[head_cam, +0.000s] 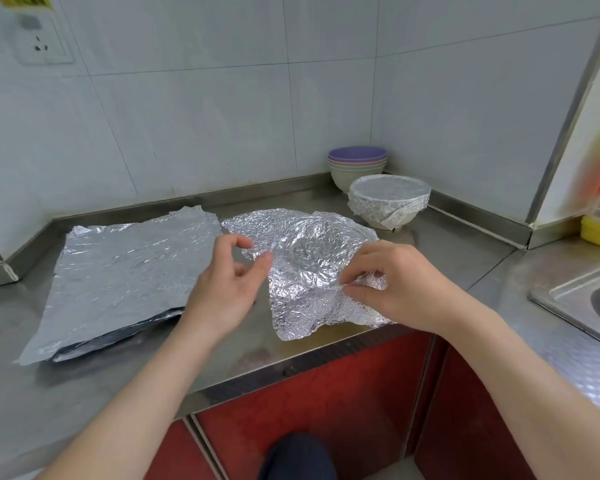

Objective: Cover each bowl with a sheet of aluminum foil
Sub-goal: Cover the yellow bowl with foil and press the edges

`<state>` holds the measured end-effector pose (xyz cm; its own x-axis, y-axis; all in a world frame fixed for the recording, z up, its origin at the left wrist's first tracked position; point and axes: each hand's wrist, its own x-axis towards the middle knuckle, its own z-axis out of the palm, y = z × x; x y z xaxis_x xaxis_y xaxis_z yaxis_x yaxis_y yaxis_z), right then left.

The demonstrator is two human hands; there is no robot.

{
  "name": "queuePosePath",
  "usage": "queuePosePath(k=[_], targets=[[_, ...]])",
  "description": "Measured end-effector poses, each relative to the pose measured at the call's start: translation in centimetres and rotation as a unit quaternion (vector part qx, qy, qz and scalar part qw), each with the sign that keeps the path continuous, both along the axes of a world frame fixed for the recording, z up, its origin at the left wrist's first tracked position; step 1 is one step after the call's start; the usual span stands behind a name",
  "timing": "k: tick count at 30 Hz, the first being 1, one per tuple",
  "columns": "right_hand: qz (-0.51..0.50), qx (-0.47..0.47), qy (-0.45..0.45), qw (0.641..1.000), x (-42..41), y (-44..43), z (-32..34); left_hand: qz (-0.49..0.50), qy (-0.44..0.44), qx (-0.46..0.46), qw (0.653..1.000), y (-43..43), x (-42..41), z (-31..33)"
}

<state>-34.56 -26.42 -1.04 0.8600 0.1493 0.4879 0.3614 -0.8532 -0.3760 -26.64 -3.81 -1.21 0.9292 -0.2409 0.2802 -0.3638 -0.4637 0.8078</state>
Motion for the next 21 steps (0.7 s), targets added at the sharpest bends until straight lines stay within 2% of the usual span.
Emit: queuePosePath(k=[2, 6, 12, 16, 21], targets=[[0.004, 0.02, -0.002, 1.0, -0.1, 0.4, 0.4, -0.029, 0.068, -0.065, 0.995, -0.4, -0.3, -0.2], [-0.003, 0.029, 0.003, 1.0, 0.2, 1.4, 0.5, -0.068, 0.11, -0.132, 0.983, -1.0, -0.4, -0.2], [-0.01, 0.014, 0.021, 1.0, 0.3, 1.9, 0.4, -0.146, 0.117, -0.188, 0.964, -0.5, -0.3, -1.7], [-0.016, -0.015, 0.028, 0.999, 0.7, 2.2, 0.5, -0.133, 0.116, -0.204, 0.963, -1.0, -0.3, -2.6], [-0.025, -0.07, 0.03, 0.997, 0.9, 2.3, 0.5, -0.098, 0.07, -0.197, 0.973, -1.1, 0.0, -3.5]])
